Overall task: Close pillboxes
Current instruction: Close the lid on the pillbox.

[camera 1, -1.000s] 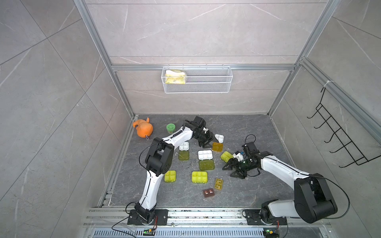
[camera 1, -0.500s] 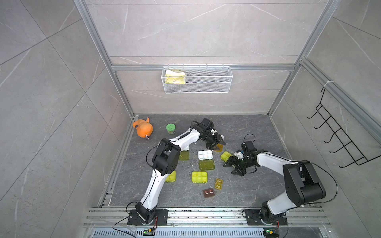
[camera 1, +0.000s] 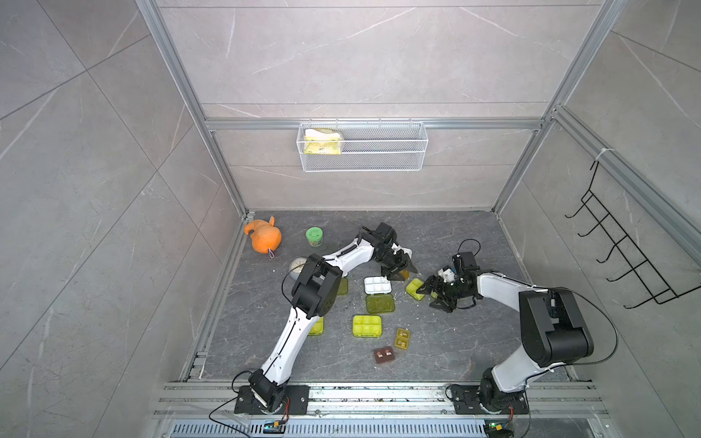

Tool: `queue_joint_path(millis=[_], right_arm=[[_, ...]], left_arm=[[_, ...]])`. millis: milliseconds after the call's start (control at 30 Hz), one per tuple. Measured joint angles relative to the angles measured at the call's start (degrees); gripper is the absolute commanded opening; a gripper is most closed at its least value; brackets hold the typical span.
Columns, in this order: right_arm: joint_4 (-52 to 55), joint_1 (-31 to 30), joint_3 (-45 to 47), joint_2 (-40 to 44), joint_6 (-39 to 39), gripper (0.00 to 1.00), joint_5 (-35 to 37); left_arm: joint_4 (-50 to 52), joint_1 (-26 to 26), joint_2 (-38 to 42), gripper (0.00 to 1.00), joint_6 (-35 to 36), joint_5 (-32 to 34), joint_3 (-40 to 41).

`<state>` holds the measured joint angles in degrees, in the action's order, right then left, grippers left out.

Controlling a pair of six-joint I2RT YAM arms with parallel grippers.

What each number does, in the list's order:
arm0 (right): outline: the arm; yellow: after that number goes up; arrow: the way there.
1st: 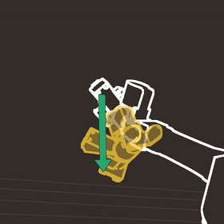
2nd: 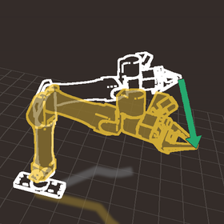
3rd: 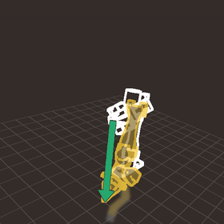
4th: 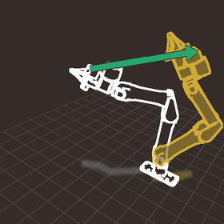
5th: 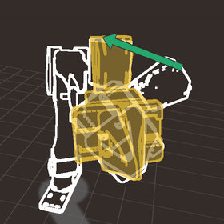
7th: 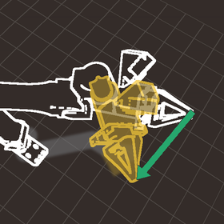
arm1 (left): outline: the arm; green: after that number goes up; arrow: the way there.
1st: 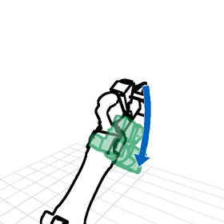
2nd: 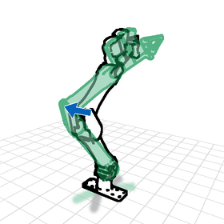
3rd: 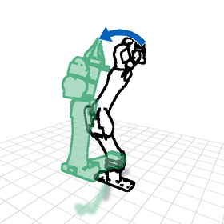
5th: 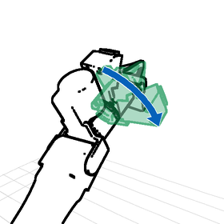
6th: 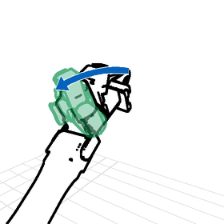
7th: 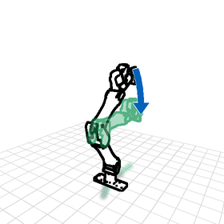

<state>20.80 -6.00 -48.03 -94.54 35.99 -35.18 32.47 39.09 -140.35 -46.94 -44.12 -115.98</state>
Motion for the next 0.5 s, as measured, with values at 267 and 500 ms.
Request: queue_joint_path(millis=[267,500], right_arm=[[-2.7,0.2,-0.7,-1.6,0.1,0.78,-1.4],[-4.7,0.3,-0.8,-2.4,0.3,0.77,-2.4]], left_arm=[[1.4,0.4,-2.6,0.6,0.7,0.0,-3.3],[2.3,1.3,-3.7,0.6,0.7,0.0,-3.4]])
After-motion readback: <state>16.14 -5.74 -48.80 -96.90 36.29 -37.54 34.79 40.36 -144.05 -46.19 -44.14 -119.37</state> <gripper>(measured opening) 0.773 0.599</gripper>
